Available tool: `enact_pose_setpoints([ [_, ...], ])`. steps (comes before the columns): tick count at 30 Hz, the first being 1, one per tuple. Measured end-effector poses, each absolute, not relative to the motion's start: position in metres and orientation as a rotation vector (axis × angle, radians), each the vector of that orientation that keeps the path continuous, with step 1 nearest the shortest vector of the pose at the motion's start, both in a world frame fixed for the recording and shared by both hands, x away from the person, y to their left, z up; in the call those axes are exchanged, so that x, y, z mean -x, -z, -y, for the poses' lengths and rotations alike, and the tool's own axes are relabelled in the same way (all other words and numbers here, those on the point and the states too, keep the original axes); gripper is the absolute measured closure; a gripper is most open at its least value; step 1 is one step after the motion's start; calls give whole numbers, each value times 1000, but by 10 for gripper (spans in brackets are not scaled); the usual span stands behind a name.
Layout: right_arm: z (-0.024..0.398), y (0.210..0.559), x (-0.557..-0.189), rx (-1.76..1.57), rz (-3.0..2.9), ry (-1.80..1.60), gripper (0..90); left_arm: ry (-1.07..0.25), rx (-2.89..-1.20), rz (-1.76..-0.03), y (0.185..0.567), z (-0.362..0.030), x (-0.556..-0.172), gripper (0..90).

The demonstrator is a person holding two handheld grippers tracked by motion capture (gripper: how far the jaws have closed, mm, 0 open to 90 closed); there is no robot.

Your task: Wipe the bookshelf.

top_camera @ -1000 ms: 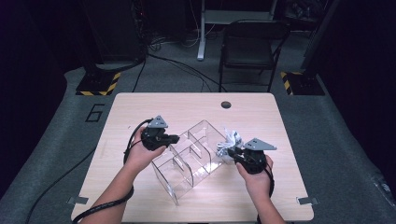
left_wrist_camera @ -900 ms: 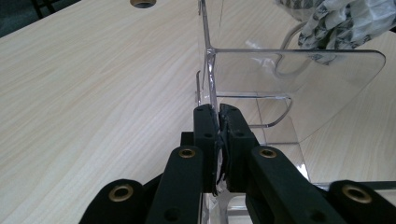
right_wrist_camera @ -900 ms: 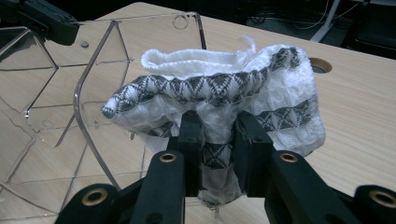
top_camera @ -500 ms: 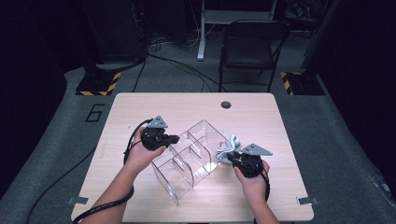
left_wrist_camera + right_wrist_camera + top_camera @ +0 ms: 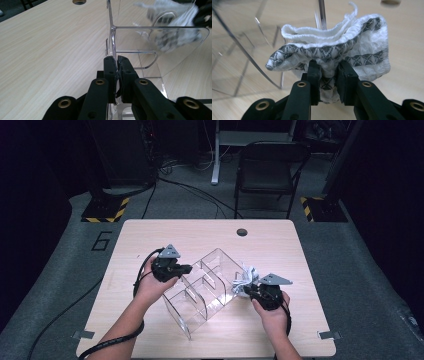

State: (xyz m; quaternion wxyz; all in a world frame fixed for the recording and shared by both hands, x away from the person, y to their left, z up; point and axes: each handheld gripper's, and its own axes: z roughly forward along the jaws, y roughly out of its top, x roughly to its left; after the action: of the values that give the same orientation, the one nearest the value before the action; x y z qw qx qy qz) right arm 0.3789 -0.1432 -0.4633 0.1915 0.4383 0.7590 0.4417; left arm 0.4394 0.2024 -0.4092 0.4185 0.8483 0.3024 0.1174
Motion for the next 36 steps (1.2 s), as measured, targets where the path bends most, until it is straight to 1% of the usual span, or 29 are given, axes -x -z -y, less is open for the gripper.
enact_pose_setpoints([
  [2, 140, 441, -379, -1168, -2110, -1258, 738, -289, -2134, -758, 409, -202, -439, 863],
  [4, 140, 436, -380, -1149, -2107, -1254, 738, -293, -2136, -755, 409, -202, -440, 862],
  [5, 137, 427, -385, -1127, -2119, -1235, 738, -296, -2129, -766, 409, -202, -440, 858],
  [9, 132, 422, -396, -1124, -2133, -1195, 737, -291, -2125, -778, 409, -204, -441, 846],
  [21, 123, 404, -407, -1083, -2137, -1186, 741, -291, -2126, -770, 410, -203, -442, 842],
  [25, 117, 400, -416, -1084, -2162, -1177, 736, -292, -2123, -774, 411, -203, -442, 842],
  [26, 112, 400, -424, -1102, -2192, -1174, 730, -281, -2132, -772, 410, -204, -442, 842],
  [28, 110, 400, -427, -1107, -2195, -1174, 730, -293, -2124, -776, 411, -203, -442, 842],
  [30, 102, 402, -438, -1110, -2218, -1163, 731, -288, -2121, -779, 411, -203, -442, 841],
  [36, 90, 400, -451, -1108, -2250, -1131, 731, -287, -2110, -783, 411, -203, -442, 839],
])
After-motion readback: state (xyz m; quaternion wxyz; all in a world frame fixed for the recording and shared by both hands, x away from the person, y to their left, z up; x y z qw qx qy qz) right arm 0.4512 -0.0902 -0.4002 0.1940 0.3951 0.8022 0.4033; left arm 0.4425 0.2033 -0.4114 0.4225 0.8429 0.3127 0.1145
